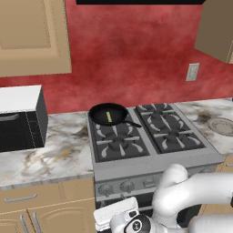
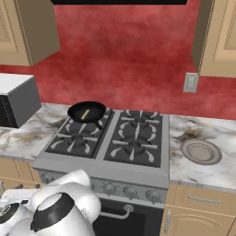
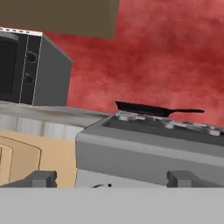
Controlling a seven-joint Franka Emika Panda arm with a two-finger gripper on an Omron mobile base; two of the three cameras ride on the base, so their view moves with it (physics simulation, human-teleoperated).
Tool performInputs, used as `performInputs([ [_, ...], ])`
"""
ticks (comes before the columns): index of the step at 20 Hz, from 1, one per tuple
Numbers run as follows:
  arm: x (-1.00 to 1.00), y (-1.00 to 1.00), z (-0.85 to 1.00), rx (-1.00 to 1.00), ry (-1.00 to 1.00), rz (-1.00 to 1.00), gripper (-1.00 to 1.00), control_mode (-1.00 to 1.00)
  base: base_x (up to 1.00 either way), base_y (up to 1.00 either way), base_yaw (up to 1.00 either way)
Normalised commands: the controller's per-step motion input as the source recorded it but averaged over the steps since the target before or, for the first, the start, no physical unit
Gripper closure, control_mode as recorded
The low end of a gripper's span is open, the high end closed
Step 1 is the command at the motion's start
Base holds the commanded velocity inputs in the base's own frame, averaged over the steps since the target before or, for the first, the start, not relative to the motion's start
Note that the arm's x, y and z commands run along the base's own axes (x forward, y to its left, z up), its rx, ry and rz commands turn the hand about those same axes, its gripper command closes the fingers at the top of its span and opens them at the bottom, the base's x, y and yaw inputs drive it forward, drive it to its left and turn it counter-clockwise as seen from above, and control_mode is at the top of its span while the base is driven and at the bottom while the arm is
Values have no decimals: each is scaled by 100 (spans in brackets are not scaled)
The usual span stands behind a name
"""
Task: Pick up the butter stick and place it in the pan. Then turn on the burner for the pan.
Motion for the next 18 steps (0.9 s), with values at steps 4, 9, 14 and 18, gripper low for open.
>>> performInputs([
  [4, 55, 0, -40, 1, -10, 0, -100, -100, 0, 0, 0],
  [9, 21, -2, -40, 2, -12, 0, -100, -100, 0, 0, 0],
  [14, 0, -13, -19, 3, -9, 0, -100, -100, 0, 0, 0],
  [18, 16, -18, -18, 13, -9, 0, -100, -100, 0, 0, 0],
])
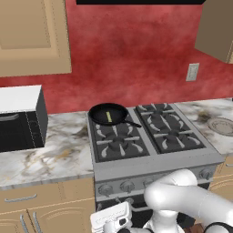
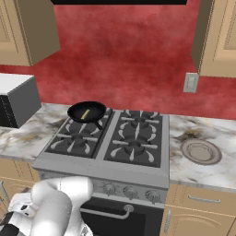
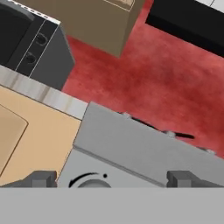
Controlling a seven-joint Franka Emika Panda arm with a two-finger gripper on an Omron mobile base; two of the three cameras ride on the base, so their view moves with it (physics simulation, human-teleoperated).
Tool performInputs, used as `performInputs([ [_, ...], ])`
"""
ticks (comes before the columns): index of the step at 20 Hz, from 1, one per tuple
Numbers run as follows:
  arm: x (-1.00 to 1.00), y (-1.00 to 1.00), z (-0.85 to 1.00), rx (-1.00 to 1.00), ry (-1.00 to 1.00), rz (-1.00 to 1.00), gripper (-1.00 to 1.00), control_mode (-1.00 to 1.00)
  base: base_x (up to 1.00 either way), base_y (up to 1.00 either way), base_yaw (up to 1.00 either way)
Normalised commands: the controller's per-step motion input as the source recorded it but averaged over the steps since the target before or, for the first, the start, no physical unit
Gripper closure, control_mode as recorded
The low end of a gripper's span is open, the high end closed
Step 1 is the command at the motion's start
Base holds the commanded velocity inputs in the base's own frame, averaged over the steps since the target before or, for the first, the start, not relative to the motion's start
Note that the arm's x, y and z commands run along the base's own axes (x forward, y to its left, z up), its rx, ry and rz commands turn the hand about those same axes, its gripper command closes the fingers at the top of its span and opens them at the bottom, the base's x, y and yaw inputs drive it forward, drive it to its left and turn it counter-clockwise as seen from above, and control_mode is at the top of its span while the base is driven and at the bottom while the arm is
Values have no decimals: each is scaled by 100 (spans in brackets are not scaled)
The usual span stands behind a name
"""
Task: Pick up the butter stick and place it in the pan. Then turn on the burner for the pan.
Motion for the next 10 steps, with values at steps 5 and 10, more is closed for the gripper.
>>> performInputs([
  [5, 32, -23, -6, 17, -5, 0, -100, -100, 0, 0, 0],
  [10, 37, -32, 0, 15, 0, 0, -100, -100, 0, 0, 0],
])
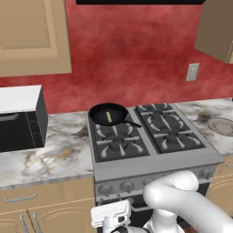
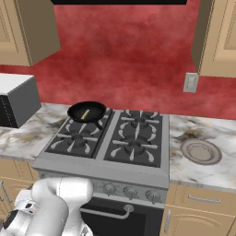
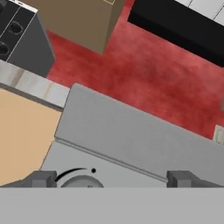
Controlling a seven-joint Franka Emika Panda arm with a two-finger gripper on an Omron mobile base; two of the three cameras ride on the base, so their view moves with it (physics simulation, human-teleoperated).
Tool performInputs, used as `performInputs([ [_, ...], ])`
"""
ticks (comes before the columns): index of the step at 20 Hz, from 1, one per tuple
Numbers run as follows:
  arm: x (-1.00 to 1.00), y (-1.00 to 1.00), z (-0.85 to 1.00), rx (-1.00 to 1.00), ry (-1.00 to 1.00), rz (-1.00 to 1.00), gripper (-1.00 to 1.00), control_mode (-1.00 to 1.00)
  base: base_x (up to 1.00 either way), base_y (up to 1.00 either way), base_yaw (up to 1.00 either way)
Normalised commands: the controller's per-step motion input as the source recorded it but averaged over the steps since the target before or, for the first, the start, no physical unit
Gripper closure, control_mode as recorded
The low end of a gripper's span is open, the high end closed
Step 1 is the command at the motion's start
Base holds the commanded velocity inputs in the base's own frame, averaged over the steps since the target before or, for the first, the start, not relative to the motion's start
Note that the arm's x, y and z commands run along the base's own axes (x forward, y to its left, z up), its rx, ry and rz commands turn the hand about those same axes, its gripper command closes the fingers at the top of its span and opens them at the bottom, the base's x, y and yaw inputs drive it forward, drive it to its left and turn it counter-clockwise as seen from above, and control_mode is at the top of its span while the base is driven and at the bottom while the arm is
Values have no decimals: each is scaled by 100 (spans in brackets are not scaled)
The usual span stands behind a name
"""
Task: Pick up the butter stick and place it in the pan. Then turn on the burner for the pan.
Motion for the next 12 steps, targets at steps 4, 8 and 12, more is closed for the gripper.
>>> performInputs([
  [4, 35, -21, 0, 6, 0, 0, -100, -100, 0, 0, 0],
  [8, 27, -14, 0, 3, 0, 0, -100, -100, 0, 0, 0],
  [12, 13, -32, 0, 7, 0, 1, -100, -100, 0, 0, 0],
])
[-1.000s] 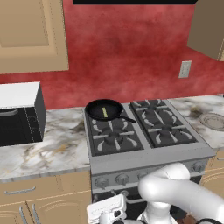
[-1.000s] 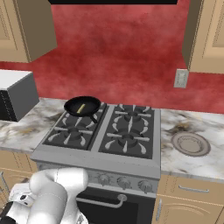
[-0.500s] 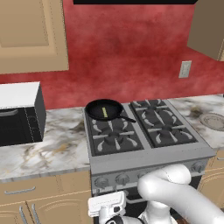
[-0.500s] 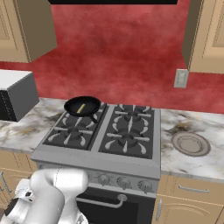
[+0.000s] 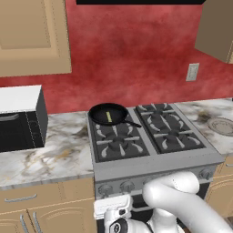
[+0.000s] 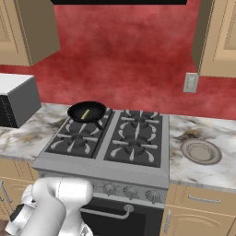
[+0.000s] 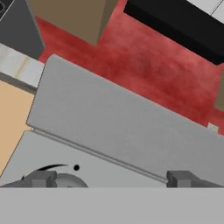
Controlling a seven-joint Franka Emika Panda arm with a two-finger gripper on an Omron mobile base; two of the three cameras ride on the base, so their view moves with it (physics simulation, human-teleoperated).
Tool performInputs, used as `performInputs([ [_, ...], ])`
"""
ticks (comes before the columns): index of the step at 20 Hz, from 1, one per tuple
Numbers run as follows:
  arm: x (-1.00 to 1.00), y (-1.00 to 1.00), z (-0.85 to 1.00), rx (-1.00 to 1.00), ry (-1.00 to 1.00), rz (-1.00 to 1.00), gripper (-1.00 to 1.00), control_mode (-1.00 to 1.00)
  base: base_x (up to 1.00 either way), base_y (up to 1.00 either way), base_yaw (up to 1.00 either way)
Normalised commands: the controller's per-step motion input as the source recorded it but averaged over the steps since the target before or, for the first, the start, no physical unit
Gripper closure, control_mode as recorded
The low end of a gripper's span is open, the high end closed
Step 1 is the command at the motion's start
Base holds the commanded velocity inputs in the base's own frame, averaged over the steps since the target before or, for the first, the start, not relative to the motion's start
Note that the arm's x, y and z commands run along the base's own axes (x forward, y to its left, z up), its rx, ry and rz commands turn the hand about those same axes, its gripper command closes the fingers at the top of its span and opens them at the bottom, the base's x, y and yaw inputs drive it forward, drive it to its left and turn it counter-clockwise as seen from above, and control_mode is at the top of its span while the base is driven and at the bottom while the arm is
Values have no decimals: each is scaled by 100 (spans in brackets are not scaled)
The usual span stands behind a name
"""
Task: Pick up the butter stick and place it in the pan. Then turn on the burner for the pan.
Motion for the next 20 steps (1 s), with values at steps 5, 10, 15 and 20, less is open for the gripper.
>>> performInputs([
  [5, 0, -36, 0, 5, 0, 1, -100, -100, 0, 0, 0],
  [10, 0, -22, 0, 2, 0, 1, -100, -100, 0, 0, 0],
  [15, 0, -24, 0, 3, 0, 2, -100, -100, 0, 0, 0],
  [20, 0, -27, 0, 5, 0, 2, -100, -100, 0, 0, 0],
])
